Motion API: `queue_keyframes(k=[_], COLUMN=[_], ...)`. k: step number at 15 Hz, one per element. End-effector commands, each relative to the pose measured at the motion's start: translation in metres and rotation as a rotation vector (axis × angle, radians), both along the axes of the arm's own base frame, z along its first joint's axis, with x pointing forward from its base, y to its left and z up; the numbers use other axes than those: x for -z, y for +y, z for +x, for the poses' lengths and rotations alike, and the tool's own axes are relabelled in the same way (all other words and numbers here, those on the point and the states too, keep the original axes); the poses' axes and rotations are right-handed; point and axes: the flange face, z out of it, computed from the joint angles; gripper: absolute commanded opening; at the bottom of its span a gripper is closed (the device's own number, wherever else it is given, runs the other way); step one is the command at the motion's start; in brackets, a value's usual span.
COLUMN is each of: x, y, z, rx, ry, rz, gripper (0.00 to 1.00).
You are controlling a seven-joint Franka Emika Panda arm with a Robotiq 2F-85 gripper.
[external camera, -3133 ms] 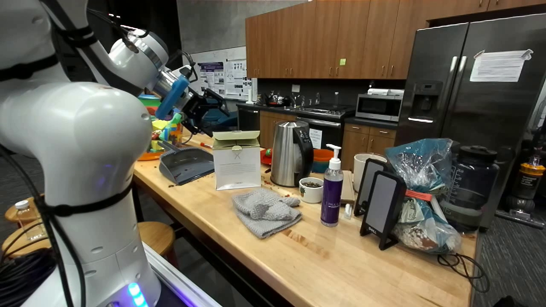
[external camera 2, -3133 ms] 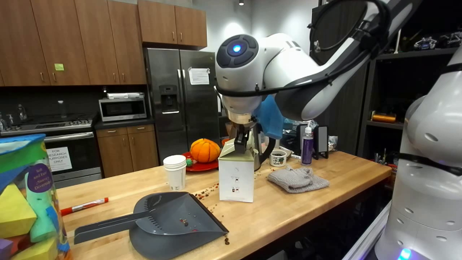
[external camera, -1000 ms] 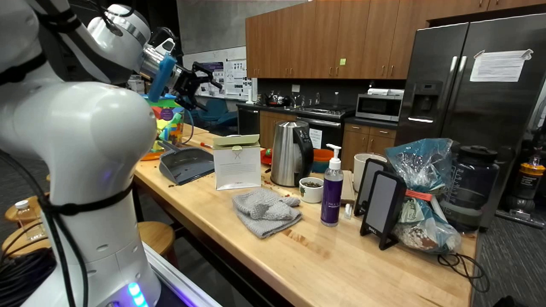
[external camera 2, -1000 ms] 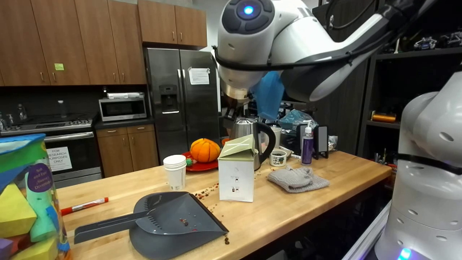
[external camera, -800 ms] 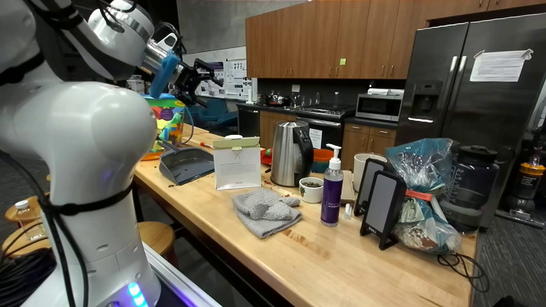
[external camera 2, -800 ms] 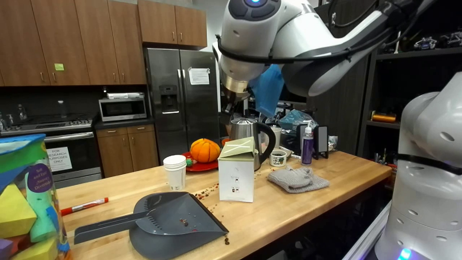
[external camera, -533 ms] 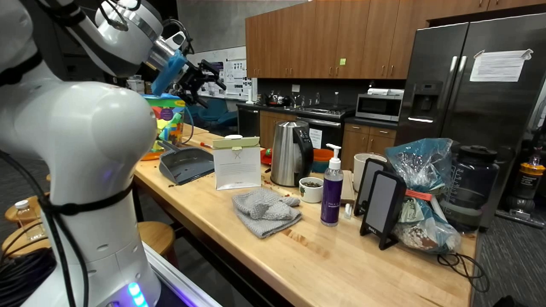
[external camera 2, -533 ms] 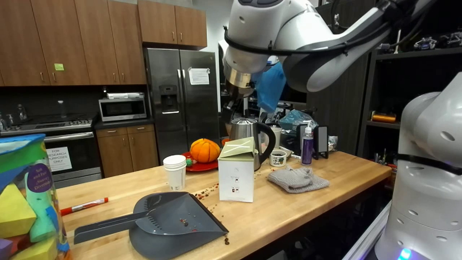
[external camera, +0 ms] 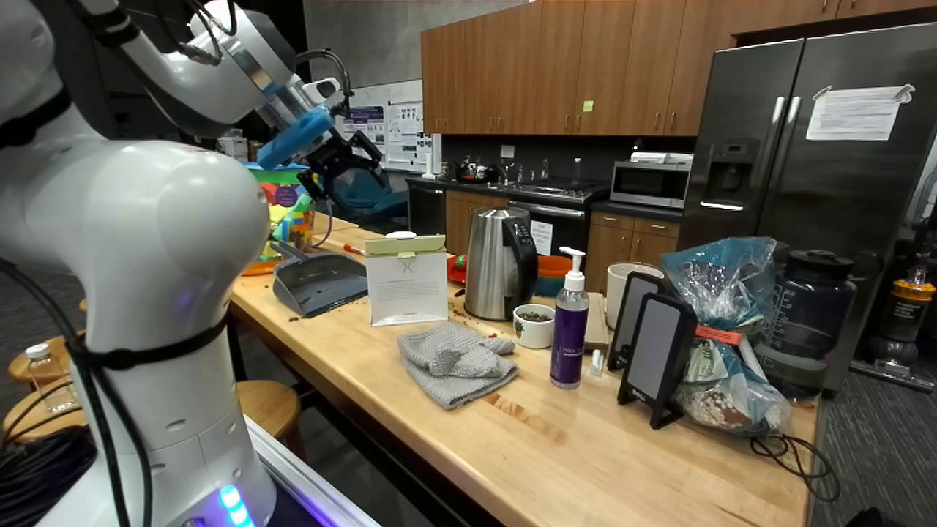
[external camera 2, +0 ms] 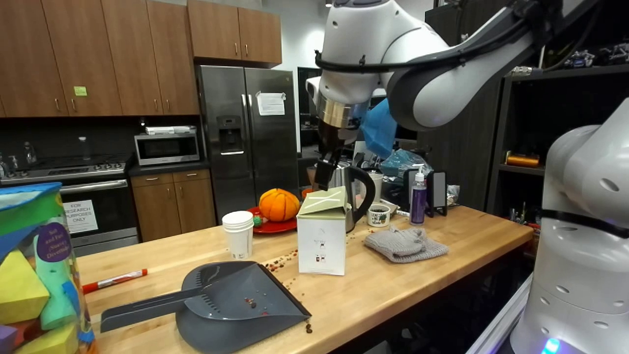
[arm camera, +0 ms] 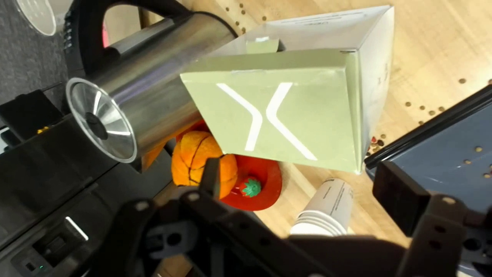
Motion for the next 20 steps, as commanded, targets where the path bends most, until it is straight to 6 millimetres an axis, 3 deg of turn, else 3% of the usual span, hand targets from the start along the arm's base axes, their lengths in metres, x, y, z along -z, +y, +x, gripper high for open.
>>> queue_keyframes(k=[1, 9, 20], x=[0.0, 0.015, 0.045], y=[-0.007, -0.012, -0.016], z=[-0.009, -0.016, -0.003], rx=[-0.055, -0.098, -0.074], ry=[0.085, 0.238, 0.268], rz=[0.028, 0.056, -0.009], gripper=[1.0, 1.0, 1.0])
